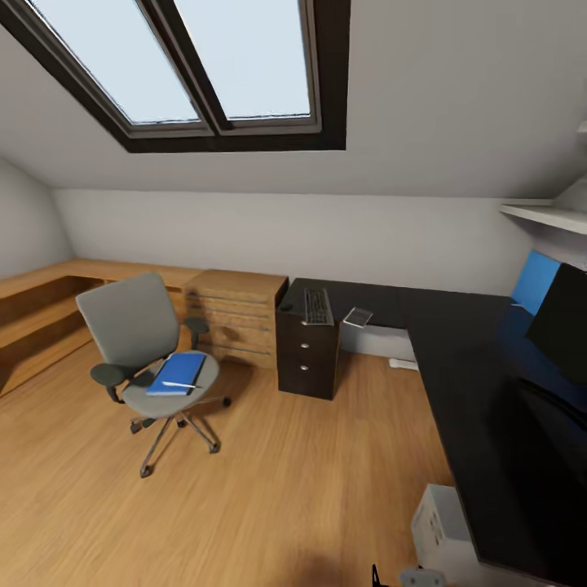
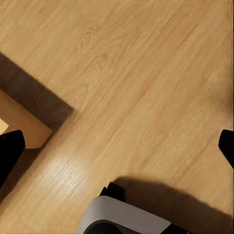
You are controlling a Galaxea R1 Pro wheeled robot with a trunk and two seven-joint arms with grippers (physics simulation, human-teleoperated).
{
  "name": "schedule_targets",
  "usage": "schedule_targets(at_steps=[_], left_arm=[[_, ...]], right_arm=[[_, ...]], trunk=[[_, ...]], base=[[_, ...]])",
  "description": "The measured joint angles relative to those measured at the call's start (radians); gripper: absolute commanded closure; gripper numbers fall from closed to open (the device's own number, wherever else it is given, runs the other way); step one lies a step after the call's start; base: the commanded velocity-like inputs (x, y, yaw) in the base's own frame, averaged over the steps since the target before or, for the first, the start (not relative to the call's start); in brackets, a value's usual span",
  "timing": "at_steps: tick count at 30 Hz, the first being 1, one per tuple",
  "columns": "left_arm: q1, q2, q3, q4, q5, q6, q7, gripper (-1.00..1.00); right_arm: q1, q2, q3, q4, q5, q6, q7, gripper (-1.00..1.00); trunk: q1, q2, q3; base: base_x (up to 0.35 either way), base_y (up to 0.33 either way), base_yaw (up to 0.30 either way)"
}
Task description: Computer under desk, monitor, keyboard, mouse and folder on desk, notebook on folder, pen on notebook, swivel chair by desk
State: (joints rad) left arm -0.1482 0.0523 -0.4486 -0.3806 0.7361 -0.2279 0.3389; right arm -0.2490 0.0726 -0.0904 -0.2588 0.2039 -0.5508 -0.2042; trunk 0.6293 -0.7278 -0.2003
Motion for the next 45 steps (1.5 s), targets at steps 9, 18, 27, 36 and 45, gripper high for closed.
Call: schedule_targets(at_steps=[9, 18, 27, 36, 45], left_arm=[[0.000, 0.000, 0.001, 0.000, -0.001, -0.001, 0.000, -1.00], [0.000, 0.000, 0.001, 0.000, -0.002, -0.003, 0.001, -1.00], [0.000, 0.000, 0.001, 0.000, -0.002, -0.003, 0.001, -1.00], [0.000, 0.000, 0.000, 0.000, -0.002, -0.003, 0.001, -1.00], [0.000, 0.000, 0.000, 0.000, -0.002, -0.003, 0.001, -1.00]], right_arm=[[0.000, 0.000, 0.000, 0.000, 0.000, 0.000, 0.000, -1.00], [0.000, 0.001, 0.001, 0.000, 0.002, 0.000, 0.001, -1.00], [0.000, 0.002, 0.002, 0.001, 0.004, 0.000, 0.001, -1.00], [0.000, 0.002, 0.010, 0.020, 0.006, 0.000, 0.002, -1.00], [0.000, 0.002, 0.015, 0.025, 0.007, 0.000, 0.002, -1.00]], trunk=[[0.000, 0.000, 0.000], [0.000, 0.000, 0.000], [0.000, 0.000, 0.000], [0.000, 0.000, 0.000], [0.000, 0.000, 0.000]], base=[[0.325, 0.040, -0.218], [0.325, 0.132, -0.019], [0.325, 0.162, 0.000], [0.325, 0.166, 0.000], [0.325, 0.166, 0.000]])
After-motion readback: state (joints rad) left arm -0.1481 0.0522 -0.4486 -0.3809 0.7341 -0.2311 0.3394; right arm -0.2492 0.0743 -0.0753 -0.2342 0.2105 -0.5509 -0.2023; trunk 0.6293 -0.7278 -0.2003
